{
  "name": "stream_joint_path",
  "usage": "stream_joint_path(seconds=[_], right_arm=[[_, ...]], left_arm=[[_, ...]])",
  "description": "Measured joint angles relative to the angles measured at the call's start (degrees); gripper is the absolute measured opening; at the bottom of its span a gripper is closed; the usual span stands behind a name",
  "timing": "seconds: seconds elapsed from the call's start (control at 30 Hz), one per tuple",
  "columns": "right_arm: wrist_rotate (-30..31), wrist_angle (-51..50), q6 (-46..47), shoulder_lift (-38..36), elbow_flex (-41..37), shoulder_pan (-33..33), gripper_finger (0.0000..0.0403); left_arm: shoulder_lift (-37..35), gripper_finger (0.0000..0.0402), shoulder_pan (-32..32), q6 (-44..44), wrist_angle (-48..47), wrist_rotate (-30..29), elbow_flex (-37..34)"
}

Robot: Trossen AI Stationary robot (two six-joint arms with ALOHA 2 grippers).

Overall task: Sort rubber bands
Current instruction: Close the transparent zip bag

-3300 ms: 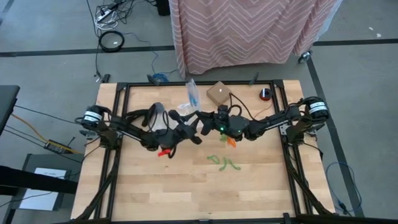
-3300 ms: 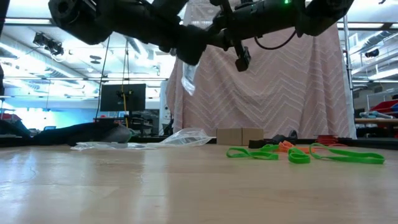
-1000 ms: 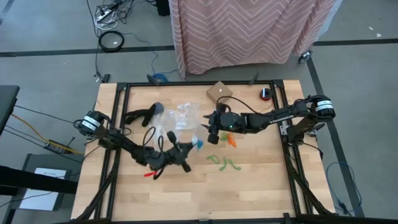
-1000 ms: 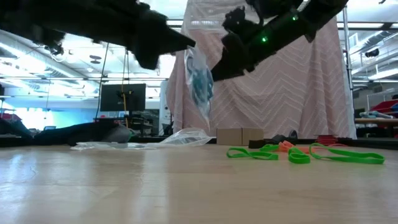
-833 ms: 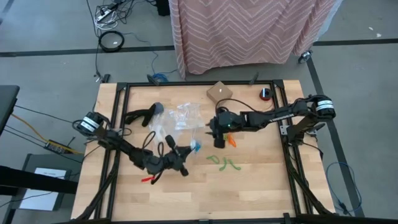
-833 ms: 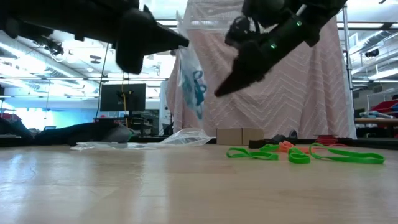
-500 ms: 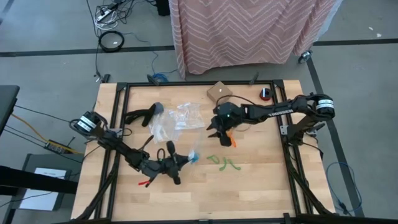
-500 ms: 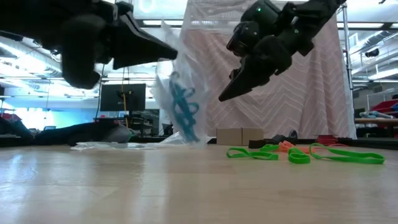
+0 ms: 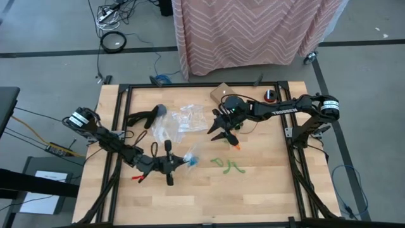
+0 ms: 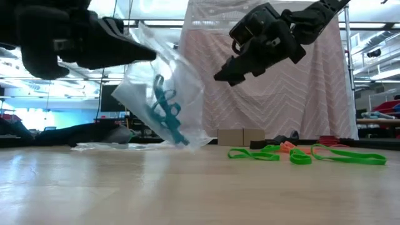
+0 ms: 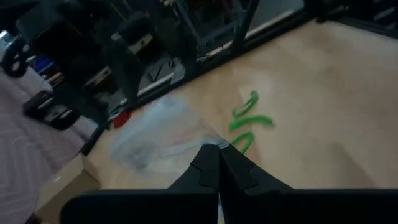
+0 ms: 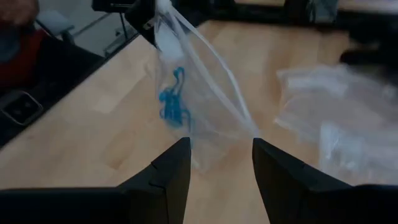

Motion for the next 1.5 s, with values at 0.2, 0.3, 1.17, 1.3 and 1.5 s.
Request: stream_joint_path(seconds=[0.2,0.3,1.17,1.3,1.5], right_arm=[[0.82,0.25,-2.13,0.26,0.0,-0.24,0.0157],[0.75,0.42,-2.61,0.37,-0.02,-0.24,0.0157],[-0.62,1.69,-2.13,0.37,-0.02,3.11,0.0152],[-0.65,1.69,-2.42,0.37,-0.02,3.2,0.0152],[-0.61,1.72,-2.89,0.37,-0.02,3.19,0.0151]], left_arm=[[-0.04,0.0,0.91,1.01,1.43,2.98,0.12],[-0.04,0.0,1.38,1.44,1.97,5.6,0.43],[0.01,0.0,3.11,7.43,1.46,9.63,2.98],[0.01,0.0,3.12,7.55,1.48,9.63,2.98],[0.01,0.0,3.4,7.56,1.48,9.89,2.98]])
